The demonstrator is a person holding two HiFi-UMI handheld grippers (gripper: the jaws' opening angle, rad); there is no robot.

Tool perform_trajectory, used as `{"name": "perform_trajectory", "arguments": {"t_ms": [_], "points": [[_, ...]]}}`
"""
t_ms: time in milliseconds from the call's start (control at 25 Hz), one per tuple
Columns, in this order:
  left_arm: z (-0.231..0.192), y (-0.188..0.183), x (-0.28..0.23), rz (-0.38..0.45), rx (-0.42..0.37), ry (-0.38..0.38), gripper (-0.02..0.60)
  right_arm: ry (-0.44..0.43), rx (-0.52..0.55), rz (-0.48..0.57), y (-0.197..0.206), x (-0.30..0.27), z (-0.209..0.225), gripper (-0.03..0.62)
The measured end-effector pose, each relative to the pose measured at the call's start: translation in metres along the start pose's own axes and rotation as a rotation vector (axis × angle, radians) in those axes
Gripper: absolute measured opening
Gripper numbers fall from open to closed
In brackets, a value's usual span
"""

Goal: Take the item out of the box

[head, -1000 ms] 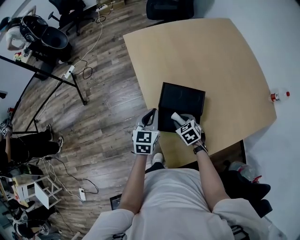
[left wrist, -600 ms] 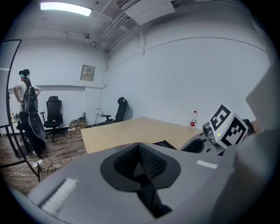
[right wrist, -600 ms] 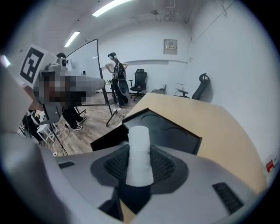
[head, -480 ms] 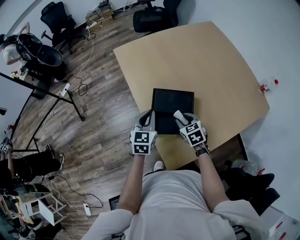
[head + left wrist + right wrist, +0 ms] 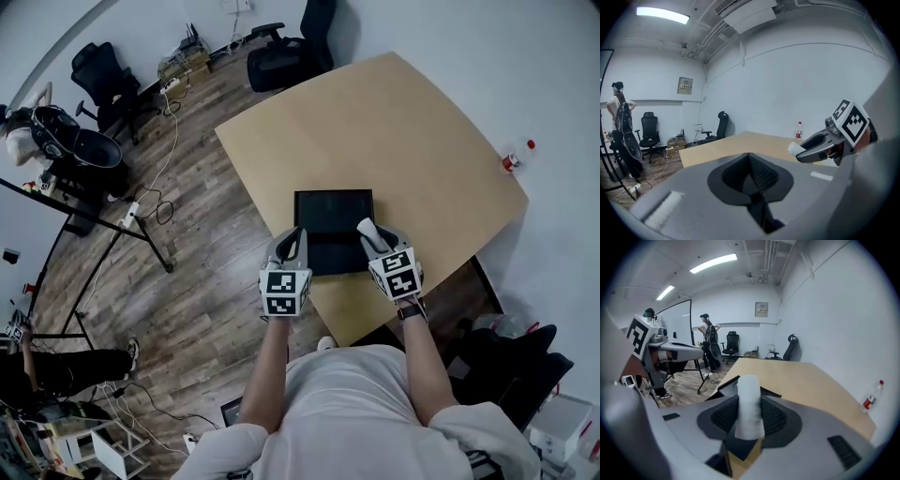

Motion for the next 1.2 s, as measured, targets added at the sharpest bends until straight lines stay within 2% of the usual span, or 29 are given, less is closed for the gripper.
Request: {"name": "perform_trajectory", "arguments": {"t_ms": [360, 600, 1200], "points": [[0.015, -0.032, 0.006, 0.075, -0.001, 0.017, 0.009, 0.059, -0.038, 0.138, -0.036, 0.037, 0.011, 0.147], [0.022, -0.054, 0.01, 0.127, 0.037, 0.015, 0.009, 0.107, -0.005, 0.214, -0.06, 0.06, 0.016, 0.147], [0.031, -0.108, 0.022, 0.243, -0.029, -0.005, 0.009, 0.195, -0.03, 0.454, -0.126, 0.102, 0.022, 0.146]]}}
Point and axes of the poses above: the fingertips, and each gripper's own axes: x backward along the fingers, z to its right, y out of its underside, the point moved 3 cm from there along x, backward along the fingers, and after that the axes turned 14 degrees about z, right-handed, at the moved point
